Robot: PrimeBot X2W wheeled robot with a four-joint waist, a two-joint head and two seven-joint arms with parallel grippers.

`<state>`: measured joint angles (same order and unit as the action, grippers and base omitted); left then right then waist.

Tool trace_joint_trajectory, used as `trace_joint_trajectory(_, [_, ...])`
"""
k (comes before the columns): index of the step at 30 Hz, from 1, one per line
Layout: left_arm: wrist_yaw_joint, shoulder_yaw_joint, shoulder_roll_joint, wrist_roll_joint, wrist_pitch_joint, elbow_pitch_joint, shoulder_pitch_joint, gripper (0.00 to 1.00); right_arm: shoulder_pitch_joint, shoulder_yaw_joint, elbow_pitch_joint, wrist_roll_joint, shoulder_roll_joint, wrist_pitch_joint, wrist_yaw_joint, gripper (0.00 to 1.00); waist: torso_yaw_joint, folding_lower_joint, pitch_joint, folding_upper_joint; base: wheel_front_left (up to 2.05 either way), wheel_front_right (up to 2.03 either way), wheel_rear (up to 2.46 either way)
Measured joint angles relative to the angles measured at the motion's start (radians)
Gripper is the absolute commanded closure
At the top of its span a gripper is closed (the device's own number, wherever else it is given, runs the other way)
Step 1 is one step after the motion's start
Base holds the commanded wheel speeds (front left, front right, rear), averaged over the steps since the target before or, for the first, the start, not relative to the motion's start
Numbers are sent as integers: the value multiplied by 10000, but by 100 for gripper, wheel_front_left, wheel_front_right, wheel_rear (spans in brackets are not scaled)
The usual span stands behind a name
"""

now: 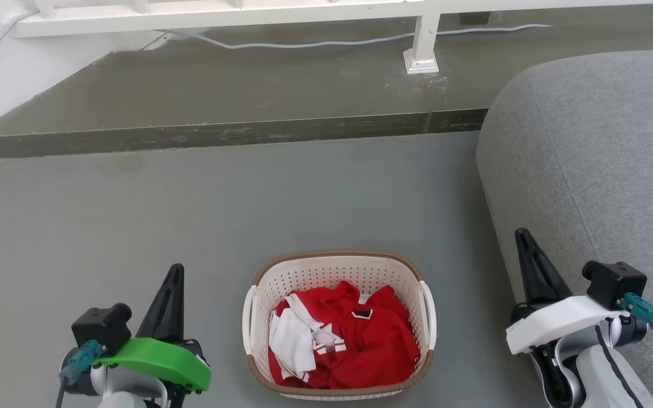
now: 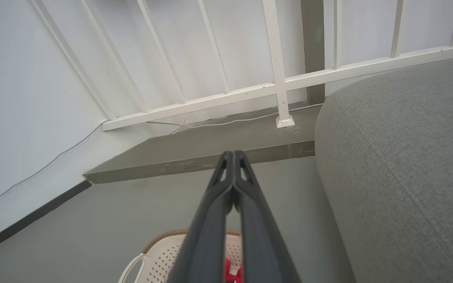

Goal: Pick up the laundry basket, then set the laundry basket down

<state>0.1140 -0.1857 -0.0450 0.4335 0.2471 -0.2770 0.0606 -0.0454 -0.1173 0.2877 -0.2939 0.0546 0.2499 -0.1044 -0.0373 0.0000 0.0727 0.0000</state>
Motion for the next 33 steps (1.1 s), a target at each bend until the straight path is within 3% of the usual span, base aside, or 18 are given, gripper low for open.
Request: trace_joint_trajectory(33, [2, 729, 13, 3785, -1076, 15, 0, 100, -7, 746, -10, -4213, -58, -1116, -8, 100, 123, 0, -233, 0, 0, 0, 0])
